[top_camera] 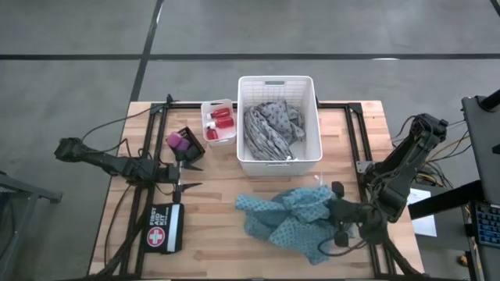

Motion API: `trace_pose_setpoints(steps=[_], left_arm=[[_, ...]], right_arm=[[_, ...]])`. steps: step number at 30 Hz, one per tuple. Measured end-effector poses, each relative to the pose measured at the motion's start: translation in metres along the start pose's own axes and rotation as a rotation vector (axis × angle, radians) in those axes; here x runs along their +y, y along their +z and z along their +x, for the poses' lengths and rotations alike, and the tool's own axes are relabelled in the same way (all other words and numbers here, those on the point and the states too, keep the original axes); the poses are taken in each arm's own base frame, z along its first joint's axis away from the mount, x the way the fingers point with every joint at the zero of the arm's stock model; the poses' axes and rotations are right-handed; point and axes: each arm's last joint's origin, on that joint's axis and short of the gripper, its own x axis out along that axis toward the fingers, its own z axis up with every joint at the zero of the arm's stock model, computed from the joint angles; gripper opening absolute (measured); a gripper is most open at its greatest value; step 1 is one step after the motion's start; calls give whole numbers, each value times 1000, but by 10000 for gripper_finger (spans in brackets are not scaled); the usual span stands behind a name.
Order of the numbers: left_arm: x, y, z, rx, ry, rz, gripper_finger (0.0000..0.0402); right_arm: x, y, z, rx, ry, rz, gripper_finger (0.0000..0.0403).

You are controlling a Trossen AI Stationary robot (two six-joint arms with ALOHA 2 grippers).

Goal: Pick & Place Medicine items
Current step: Put the blue patient gown into the white laundry bin

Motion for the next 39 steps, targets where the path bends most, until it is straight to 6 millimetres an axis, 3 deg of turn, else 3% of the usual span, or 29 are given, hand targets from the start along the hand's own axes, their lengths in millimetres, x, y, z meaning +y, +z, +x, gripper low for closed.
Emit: trace_pose_setpoints(steps=[15,26,31,39], left_arm=[[0,0,0,0,0,0,236],[0,0,0,0,0,0,236],[0,0,0,0,0,0,236],[0,0,0,0,0,0,236]], right_arm=[[-12,49,-37,-344,64,-41,29],[-39,78,-75,-541,110,-24,29],[-45,82,-84,-570,164,-30,29],[-39,78,-77,-537,155,-75,29]])
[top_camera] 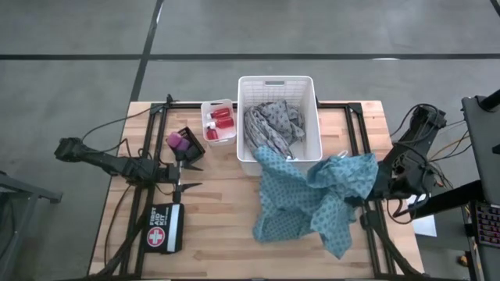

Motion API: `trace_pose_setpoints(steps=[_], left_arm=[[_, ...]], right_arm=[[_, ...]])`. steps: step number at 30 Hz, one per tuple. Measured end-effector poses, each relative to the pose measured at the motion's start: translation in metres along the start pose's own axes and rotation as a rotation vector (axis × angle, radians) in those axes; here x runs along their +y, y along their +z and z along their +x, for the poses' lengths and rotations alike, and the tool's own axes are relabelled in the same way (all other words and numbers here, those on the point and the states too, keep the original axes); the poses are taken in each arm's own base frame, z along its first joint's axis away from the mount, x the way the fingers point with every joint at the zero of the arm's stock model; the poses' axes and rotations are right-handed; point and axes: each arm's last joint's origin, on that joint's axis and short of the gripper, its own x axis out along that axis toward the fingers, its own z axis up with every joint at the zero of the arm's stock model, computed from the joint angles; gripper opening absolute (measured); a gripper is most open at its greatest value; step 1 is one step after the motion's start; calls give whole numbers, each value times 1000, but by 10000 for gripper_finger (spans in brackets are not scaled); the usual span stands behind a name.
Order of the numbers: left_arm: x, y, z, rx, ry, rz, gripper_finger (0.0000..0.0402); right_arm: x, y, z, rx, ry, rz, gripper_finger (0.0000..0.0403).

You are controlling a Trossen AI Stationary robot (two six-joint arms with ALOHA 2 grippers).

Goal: Pick & Place Medicine items
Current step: Put the blue patient gown into the white laundry bin

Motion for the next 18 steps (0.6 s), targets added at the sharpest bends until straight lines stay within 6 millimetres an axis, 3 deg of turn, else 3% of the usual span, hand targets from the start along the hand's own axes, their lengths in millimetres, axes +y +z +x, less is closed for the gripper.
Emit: trace_pose_setpoints(steps=[10,18], left_arm=[[0,0,0,0,0,0,236],[0,0,0,0,0,0,236]], right_arm=[[3,-10,2,66,-5,24,28],[7,-17,8,98,-25,-133,28]])
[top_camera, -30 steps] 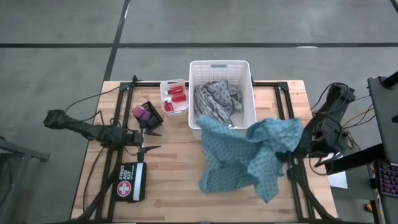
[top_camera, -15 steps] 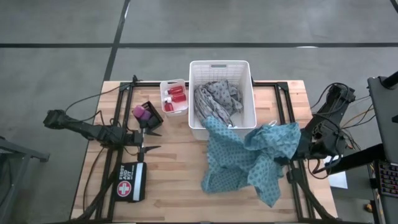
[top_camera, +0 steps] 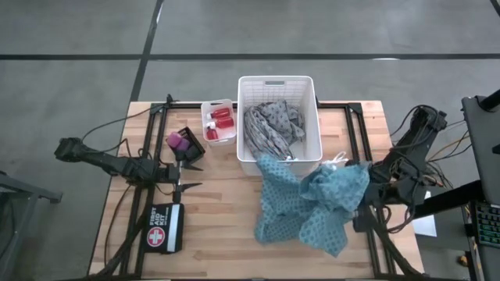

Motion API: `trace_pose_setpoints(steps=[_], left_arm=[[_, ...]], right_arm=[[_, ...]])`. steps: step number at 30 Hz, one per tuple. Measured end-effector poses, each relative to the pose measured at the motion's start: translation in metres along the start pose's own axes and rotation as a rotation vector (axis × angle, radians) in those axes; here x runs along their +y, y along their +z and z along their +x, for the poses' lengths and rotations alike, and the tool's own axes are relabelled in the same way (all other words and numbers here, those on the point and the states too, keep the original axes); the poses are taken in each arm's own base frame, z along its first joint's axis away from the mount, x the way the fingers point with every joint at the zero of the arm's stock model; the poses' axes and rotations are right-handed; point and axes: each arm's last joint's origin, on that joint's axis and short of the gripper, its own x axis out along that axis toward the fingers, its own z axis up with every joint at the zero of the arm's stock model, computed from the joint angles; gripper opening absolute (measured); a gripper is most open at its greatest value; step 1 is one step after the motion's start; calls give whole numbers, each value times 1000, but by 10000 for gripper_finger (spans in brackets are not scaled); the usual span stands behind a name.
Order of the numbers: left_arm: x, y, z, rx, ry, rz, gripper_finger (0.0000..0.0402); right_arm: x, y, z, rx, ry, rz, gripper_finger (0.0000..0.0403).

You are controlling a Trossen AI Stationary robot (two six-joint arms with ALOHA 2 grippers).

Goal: Pick & Place Medicine items
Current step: Put the blue patient gown into the white laundry bin

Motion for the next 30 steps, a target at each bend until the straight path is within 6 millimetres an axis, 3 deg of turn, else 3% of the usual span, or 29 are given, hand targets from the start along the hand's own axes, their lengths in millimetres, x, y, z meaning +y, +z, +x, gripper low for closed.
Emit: trace_pose_setpoints(steps=[6,18,30], left_arm=[[0,0,0,0,0,0,236],[0,0,0,0,1,0,236],[0,0,0,0,0,0,236]], right_arm=[[-10,11,1,-54,-257,-47,28],[-16,41,-9,-286,-87,-72,28],[-37,56,-6,-382,-264,-171,28]])
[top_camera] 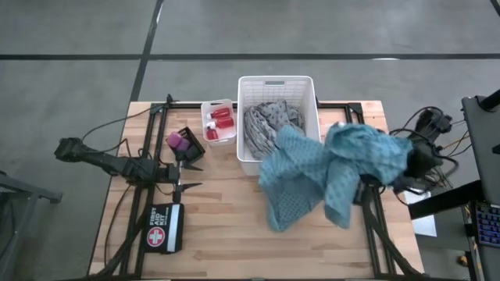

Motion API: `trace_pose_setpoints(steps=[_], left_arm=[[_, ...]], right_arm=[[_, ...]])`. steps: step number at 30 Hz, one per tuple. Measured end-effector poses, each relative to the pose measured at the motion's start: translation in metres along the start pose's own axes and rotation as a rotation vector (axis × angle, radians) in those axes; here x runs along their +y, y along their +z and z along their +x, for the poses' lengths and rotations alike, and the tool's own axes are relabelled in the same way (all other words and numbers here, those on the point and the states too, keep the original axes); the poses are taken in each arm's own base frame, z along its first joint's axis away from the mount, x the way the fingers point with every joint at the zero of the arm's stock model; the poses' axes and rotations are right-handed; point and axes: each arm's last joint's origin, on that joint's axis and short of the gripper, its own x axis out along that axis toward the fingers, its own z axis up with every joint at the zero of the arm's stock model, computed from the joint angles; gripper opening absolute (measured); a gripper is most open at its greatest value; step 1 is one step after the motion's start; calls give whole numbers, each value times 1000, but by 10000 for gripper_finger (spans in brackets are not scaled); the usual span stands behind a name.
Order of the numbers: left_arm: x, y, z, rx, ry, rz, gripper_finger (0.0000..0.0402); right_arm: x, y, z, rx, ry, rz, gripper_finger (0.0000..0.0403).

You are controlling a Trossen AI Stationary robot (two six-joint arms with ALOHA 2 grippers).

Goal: Pick & Place Medicine items
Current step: Put the blue patient gown into the white laundry bin

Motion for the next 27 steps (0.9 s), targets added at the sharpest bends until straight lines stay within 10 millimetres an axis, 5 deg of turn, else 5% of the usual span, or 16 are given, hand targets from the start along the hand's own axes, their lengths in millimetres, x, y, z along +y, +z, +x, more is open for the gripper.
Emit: trace_pose_setpoints(steps=[7,14,27], left_arm=[[0,0,0,0,0,0,236],[0,0,0,0,0,0,236],[0,0,0,0,0,0,236]], right_arm=[[-25,-13,28,37,-191,-103,28],[-62,-10,63,-92,-200,-161,28],[-141,-6,168,24,-311,-254,28]])
